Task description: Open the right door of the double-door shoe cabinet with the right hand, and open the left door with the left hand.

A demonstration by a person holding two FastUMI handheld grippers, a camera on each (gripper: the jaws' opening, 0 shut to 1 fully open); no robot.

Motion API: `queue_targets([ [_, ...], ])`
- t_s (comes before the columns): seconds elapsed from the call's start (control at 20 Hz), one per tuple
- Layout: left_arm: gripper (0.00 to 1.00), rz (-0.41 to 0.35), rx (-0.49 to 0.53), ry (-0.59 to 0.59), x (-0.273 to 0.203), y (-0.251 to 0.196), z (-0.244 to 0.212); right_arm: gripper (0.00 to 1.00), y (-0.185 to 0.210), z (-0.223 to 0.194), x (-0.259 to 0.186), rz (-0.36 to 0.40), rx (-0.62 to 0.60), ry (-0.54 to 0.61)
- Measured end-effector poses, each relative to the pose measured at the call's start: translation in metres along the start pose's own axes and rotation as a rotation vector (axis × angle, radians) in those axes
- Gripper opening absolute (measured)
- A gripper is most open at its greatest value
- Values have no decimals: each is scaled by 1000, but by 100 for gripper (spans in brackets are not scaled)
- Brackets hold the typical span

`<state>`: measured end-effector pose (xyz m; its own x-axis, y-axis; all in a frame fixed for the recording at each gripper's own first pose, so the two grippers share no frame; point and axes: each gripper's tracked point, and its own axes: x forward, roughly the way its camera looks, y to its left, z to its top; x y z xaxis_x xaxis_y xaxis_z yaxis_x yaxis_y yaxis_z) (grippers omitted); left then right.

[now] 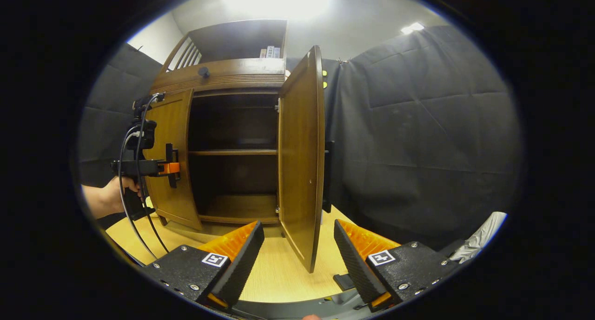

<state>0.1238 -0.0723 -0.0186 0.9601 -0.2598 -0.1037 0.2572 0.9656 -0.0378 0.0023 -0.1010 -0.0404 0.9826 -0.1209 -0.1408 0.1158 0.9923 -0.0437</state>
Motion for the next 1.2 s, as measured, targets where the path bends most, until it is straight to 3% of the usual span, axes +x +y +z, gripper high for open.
queue_targets([
  [0.1, 16, -6, -11, 13, 0, 0, -1, 93, 3, -1, -3, 7, -4, 3],
  [0.15, 25, -9, -17, 14, -1, -1, -1, 94, 4, -1, -3, 10, -5, 4],
  [0.2, 25, -13, -13, 13, -1, 0, -1, 93, 6, 0, -4, 16, -2, 2],
  [0.4, 16, -13, -21, 16, -2, -1, -1, 94, 13, 3, -6, 39, 1, -5],
  [0.65, 20, -1, -23, 11, -2, 1, -2, 94, 22, 8, -5, 72, -1, -16],
  [0.8, 16, 8, -24, 10, -2, 2, -2, 94, 32, 9, -9, 93, 2, -17],
  [0.9, 25, 17, -28, 9, -2, 3, -2, 93, 37, 9, -14, 106, -1, -19],
  [0.95, 25, 22, -29, 8, -1, 3, -2, 94, 39, 8, -16, 113, -3, -19],
  [1.0, 24, 27, -29, 7, -1, 4, -3, 94, 40, 9, -17, 119, -4, -19],
  [1.05, 15, 33, -27, 7, -1, 4, -3, 93, 43, 9, -18, 125, -5, -19],
  [1.2, 24, 46, -30, 7, 0, 6, -4, 93, 49, 8, -23, 141, -4, -18],
])
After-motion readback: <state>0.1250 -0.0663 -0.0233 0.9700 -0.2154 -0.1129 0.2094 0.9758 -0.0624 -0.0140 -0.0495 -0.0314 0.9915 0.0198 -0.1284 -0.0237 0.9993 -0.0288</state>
